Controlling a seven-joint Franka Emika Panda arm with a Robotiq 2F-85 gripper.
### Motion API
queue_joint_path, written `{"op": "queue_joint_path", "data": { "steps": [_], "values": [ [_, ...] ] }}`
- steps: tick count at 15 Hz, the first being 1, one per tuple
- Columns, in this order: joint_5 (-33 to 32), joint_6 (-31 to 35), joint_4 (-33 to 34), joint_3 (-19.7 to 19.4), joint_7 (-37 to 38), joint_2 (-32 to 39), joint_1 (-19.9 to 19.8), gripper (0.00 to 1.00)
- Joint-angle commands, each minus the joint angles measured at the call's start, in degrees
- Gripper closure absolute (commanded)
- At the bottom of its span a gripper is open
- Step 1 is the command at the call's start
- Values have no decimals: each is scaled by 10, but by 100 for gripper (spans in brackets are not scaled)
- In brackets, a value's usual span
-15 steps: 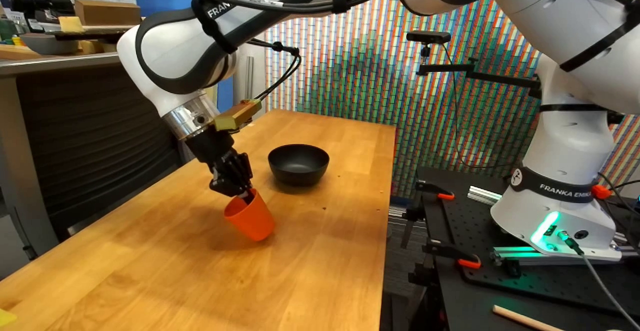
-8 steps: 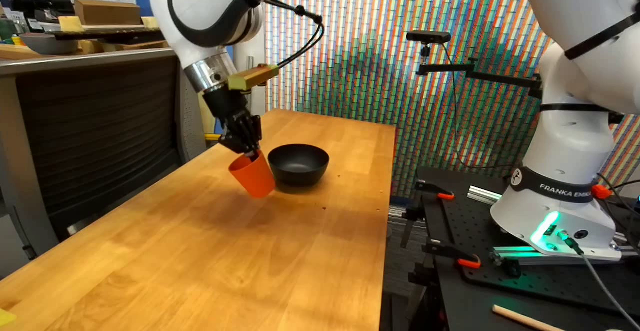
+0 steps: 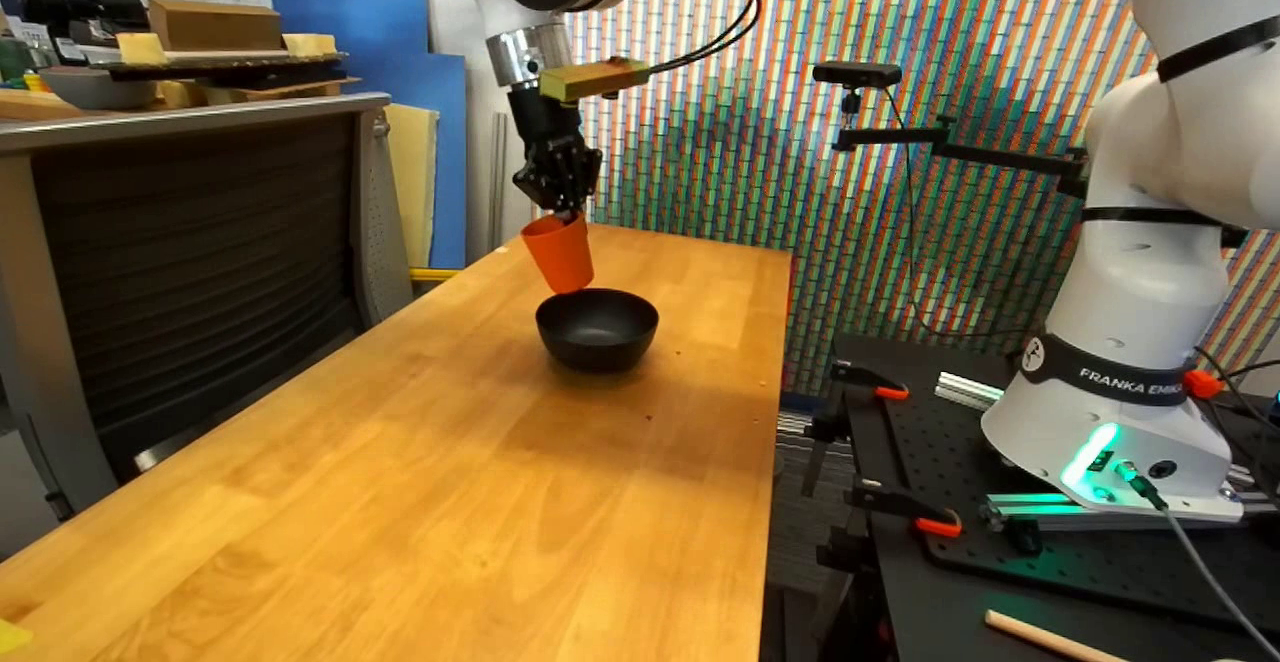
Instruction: Put the orange cup in the black bowl
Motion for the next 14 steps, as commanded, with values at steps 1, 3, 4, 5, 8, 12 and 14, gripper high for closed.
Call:
{"op": "queue_joint_path", "data": {
  "steps": [1, 3, 4, 5, 8, 12, 14],
  "values": [
    [-4, 62, -142, -19, 55, -95, -18, 98],
    [1, 93, -190, -21, 55, -109, -28, 98],
    [-1, 106, -208, -20, 53, -111, -32, 98],
    [-1, 119, -220, -18, 49, -106, -34, 98],
    [-10, 150, -238, -11, 43, -75, -28, 98],
    [-37, 170, -230, -5, 41, -44, -15, 98],
    [-58, 177, -219, -7, 43, -36, -7, 99]
  ]
}}
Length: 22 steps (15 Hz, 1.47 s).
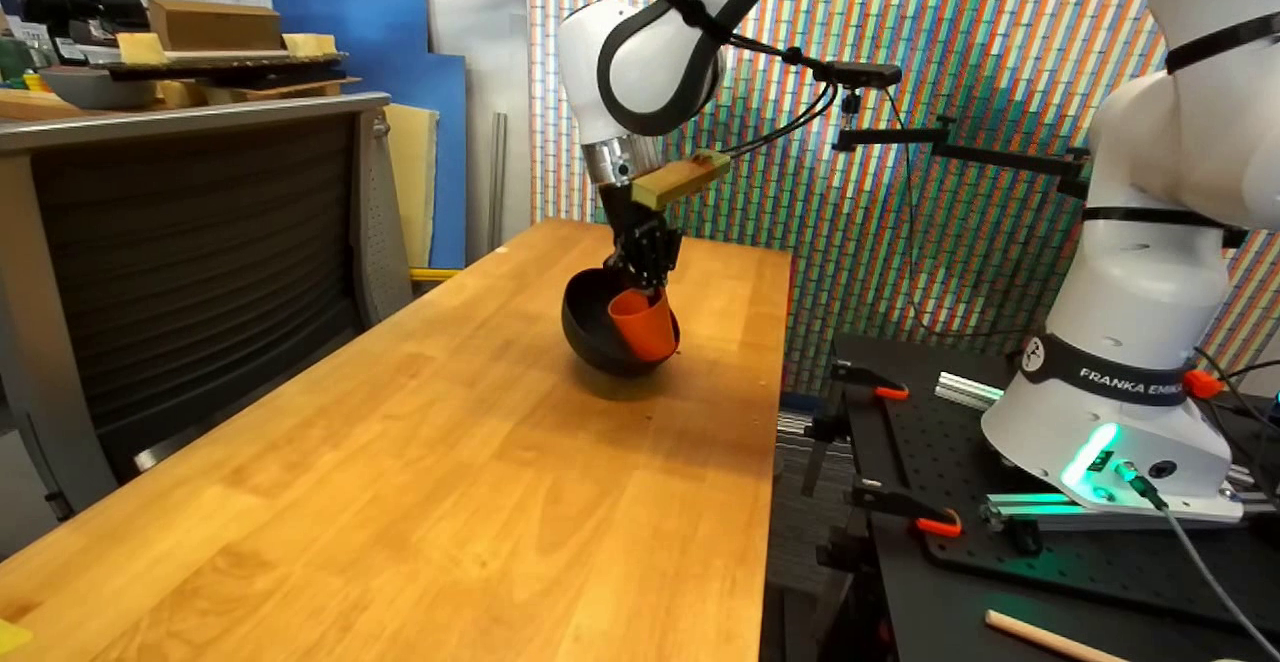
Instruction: Put the orange cup in the black bowl
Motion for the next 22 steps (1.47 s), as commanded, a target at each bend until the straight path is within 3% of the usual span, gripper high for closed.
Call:
{"op": "queue_joint_path", "data": {
  "steps": [1, 4, 7, 8, 10, 15, 18, 22],
  "values": [
    [-46, 15, 21, -3, 10, 10, 14, 98],
    [-87, 22, 46, -7, 12, 18, 20, 98],
    [-87, 36, 59, -3, 1, 23, 13, 98],
    [-77, 39, 61, -1, -5, 27, 10, 70],
    [-50, 43, 58, 5, -25, 29, 0, 64],
    [60, 46, 31, 19, -86, 15, -29, 26],
    [67, 42, 8, 9, -80, -24, -26, 2],
    [9, 11, -35, -1, -45, -126, -9, 0]
  ]
}}
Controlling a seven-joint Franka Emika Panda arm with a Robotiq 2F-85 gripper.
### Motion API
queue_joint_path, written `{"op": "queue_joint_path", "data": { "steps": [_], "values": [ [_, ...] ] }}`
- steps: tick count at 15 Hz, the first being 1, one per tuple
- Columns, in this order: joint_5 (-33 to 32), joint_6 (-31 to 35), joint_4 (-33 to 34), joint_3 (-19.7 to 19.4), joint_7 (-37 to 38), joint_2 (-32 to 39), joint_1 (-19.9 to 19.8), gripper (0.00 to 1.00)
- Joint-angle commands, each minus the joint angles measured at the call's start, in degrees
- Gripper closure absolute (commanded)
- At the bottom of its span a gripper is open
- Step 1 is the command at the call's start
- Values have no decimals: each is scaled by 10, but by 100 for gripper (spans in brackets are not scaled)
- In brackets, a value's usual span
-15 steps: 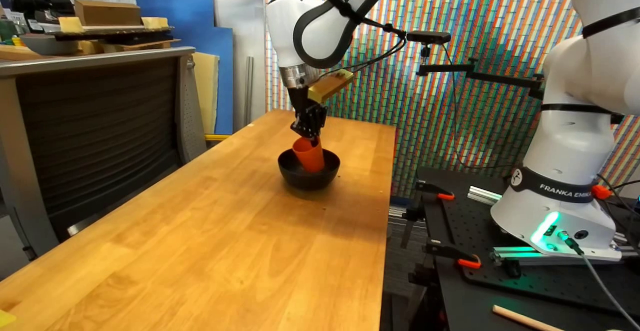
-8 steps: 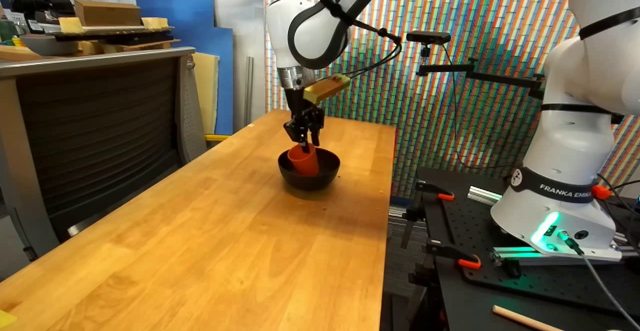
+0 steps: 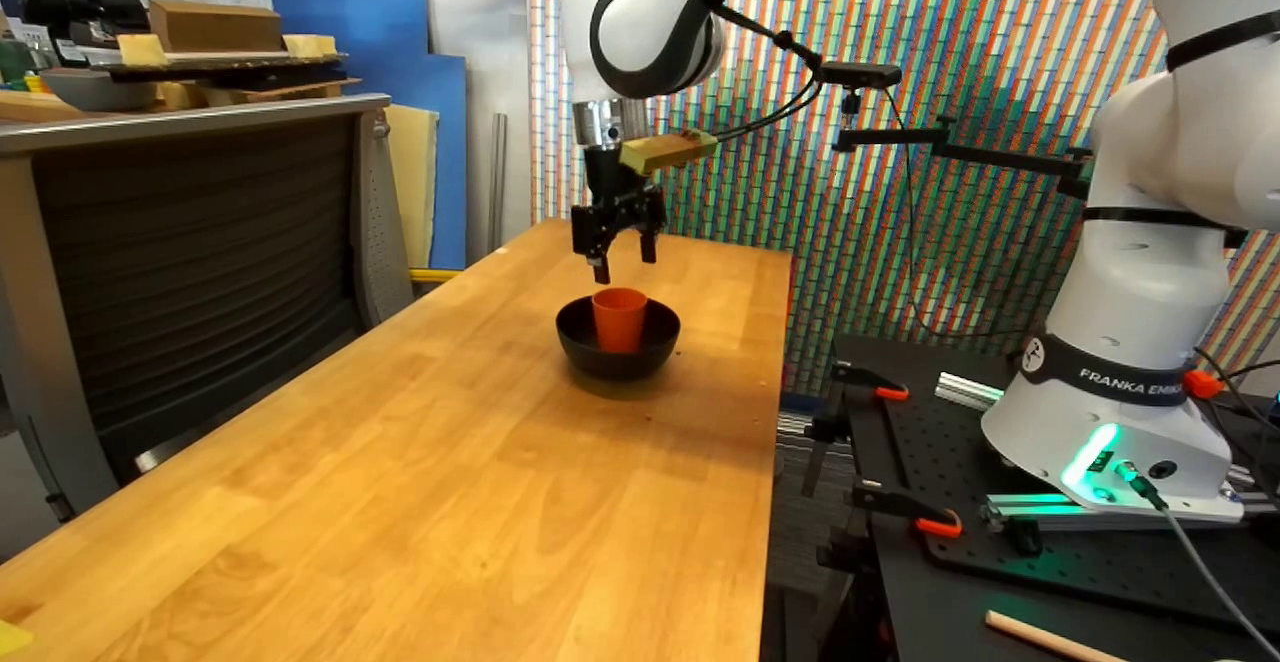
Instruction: Put the orange cup in the black bowl
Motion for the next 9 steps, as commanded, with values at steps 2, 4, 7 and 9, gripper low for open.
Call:
{"op": "queue_joint_path", "data": {
  "steps": [2, 4, 7, 9],
  "values": [
    [-71, -70, -62, 3, 24, -154, 12, 0],
    [-77, -163, -60, 20, -20, -206, 9, 0],
    [-64, -208, -35, 32, -35, -195, -1, 0],
    [-63, -261, -40, 42, -58, -239, 0, 0]
  ]
}}
